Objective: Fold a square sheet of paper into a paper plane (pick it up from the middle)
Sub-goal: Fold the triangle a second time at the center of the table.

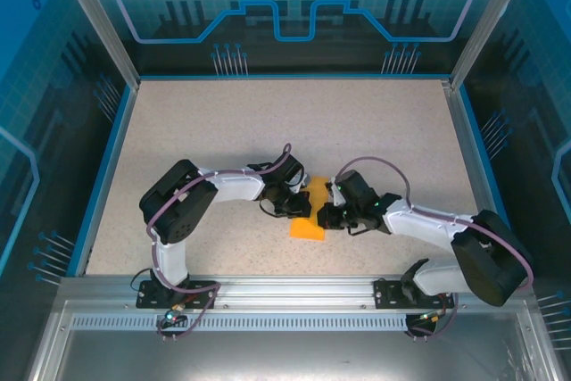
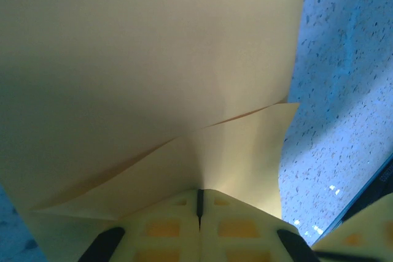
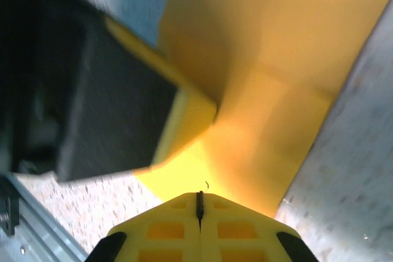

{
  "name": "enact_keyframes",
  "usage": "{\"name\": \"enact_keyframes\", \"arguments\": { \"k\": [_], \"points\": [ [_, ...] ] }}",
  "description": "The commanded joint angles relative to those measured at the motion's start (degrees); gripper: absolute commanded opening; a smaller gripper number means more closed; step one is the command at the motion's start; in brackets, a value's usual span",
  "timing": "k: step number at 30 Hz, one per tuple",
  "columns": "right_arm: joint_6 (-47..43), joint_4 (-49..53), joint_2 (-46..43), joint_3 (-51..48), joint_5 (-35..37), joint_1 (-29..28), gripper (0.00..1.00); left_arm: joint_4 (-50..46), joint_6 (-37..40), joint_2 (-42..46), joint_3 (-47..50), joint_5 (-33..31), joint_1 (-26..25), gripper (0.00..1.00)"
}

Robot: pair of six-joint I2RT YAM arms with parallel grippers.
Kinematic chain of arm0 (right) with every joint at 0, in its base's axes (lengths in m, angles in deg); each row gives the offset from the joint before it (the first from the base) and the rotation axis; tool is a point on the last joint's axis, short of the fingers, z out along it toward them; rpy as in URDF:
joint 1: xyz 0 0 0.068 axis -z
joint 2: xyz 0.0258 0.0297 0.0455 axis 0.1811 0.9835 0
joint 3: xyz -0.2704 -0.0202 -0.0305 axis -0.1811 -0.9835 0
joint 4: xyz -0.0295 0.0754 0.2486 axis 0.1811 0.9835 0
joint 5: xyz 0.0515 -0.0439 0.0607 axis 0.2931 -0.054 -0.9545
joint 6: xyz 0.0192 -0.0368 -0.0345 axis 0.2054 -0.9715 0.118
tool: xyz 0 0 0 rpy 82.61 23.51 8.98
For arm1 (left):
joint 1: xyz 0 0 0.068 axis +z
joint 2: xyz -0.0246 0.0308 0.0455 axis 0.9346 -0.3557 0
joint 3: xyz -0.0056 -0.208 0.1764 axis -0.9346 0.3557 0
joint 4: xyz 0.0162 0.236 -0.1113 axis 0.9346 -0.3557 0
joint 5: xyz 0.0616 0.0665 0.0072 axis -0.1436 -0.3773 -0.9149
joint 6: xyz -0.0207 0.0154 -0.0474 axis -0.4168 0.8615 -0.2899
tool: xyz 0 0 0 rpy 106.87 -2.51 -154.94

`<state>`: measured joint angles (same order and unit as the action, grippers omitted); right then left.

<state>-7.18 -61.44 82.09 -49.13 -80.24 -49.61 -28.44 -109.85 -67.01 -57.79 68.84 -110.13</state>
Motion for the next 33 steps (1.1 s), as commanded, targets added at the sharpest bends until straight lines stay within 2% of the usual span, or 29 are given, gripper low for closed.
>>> {"name": "enact_keyframes", "arguments": {
  "k": [1, 10, 20, 28, 33],
  "points": [
    [4.34, -1.37, -0.88, -2.44, -0.57, -2.41, 0.04, -3.77, 1.17, -3.72, 1.97, -5.44, 1.29, 0.06],
    [2.77, -1.85, 3.95, -3.46, -0.4, -3.71, 0.04, -3.93, 1.11, -3.91, 1.56, -5.4, 1.35, 0.06],
    [1.6, 1.85, 3.29, -7.33, -0.26, -2.47, 0.04, -4.02, 1.26, -3.98, 1.4, -5.74, 1.85, 0.06],
    [1.69, 5.82, -0.74, -7.91, -2.32, -2.55, 0.04, -3.88, 1.28, -4.35, 1.0, -5.24, 2.58, 0.06],
    [1.55, 8.38, -4.56, -3.56, -2.99, -2.51, 0.04, -3.66, 1.09, -4.36, 0.55, -4.63, 2.68, 0.06]
  ]
}}
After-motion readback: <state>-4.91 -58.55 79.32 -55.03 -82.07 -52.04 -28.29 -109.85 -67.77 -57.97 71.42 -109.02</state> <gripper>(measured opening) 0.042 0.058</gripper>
